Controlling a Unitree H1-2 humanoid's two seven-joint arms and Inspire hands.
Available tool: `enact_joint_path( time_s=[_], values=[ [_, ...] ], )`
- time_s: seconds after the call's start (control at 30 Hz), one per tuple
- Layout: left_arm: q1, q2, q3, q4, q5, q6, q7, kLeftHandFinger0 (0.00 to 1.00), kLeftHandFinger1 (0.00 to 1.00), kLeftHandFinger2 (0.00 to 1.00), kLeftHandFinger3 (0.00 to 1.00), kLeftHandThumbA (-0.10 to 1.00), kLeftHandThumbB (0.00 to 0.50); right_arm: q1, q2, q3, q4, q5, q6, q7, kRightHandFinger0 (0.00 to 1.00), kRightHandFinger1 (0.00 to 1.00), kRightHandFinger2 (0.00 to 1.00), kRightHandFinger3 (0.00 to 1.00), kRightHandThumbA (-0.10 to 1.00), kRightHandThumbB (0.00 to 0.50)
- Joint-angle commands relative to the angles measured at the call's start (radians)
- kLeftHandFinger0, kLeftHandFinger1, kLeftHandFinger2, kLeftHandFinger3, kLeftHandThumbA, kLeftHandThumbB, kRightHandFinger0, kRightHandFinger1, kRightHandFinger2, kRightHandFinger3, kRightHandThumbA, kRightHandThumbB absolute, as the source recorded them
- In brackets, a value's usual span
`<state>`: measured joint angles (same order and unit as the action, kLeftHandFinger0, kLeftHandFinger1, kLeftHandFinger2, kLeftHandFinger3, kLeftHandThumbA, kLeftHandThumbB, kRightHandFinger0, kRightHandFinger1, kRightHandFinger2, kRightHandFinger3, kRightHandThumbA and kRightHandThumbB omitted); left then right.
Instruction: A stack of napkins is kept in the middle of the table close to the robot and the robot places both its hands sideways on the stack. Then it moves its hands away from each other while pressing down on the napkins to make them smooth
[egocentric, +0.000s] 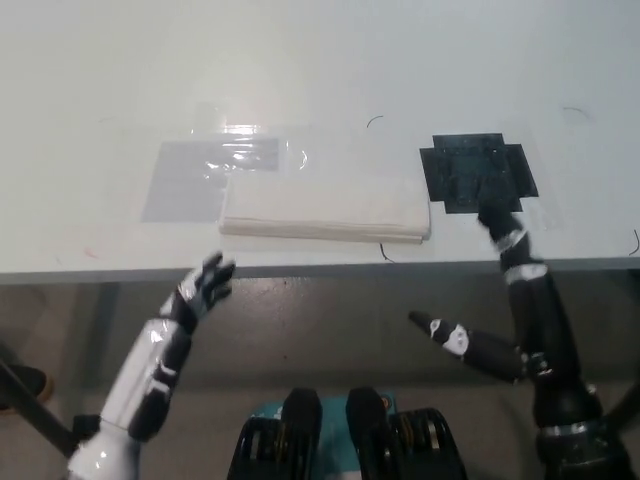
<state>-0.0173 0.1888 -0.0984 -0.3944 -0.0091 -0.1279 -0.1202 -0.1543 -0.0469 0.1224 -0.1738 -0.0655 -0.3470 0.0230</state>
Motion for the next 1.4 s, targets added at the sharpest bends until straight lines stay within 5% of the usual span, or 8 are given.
enact_joint_path(
  time_s=[0.0,0.07,0.23,0.37,0.4,0.67,0.83,1.37],
  values=[
    [-0.125,0.015,0.016,-0.088,-0.09,0.053,-0.031,1.0,1.0,1.0,1.0,1.0,0.462,-0.122,0.007,0.003,-0.104,0.105,0.1,0.042,1.0,1.0,1.0,1.0,1.0,0.406],
    [-0.172,0.012,0.024,-0.097,-0.112,0.102,-0.03,1.0,1.0,1.0,1.0,1.0,0.476,-0.172,0.012,-0.002,-0.098,0.139,0.142,0.048,1.0,1.0,1.0,1.0,1.0,0.384],
    [-0.388,0.001,0.03,0.031,-0.077,0.157,-0.024,1.0,1.0,1.0,1.0,1.0,0.4,-0.354,0.06,-0.021,0.043,0.244,0.199,0.063,1.0,1.0,1.0,1.0,1.0,0.355],
    [-0.509,-0.021,0.037,0.13,-0.109,0.211,-0.019,1.0,1.0,1.0,1.0,1.0,0.431,-0.454,0.097,-0.038,0.155,0.245,0.203,0.054,1.0,1.0,1.0,1.0,1.0,0.341],
    [-0.559,-0.027,0.035,0.197,-0.094,0.199,-0.015,1.0,1.0,1.0,1.0,1.0,0.391,-0.494,0.115,-0.049,0.204,0.267,0.205,0.054,1.0,1.0,1.0,1.0,1.0,0.315],
    [-0.789,-0.058,0.034,0.571,-0.019,0.101,0.025,1.0,1.0,1.0,1.0,1.0,0.319,-0.706,0.219,-0.178,0.518,0.421,0.196,0.051,1.0,1.0,1.0,1.0,1.0,0.32],
    [-0.92,-0.134,0.06,0.805,-0.005,0.042,0.102,1.0,1.0,1.0,1.0,1.0,0.382,-0.84,0.263,-0.305,0.74,0.489,0.135,0.032,1.0,1.0,1.0,1.0,1.0,0.298],
    [-1.099,-0.272,0.173,1.423,-0.088,-0.038,0.093,1.0,1.0,1.0,1.0,1.0,0.347,-1.003,0.224,-0.505,1.334,0.549,-0.052,0.11,1.0,1.0,1.0,1.0,1.0,0.245]
  ],
)
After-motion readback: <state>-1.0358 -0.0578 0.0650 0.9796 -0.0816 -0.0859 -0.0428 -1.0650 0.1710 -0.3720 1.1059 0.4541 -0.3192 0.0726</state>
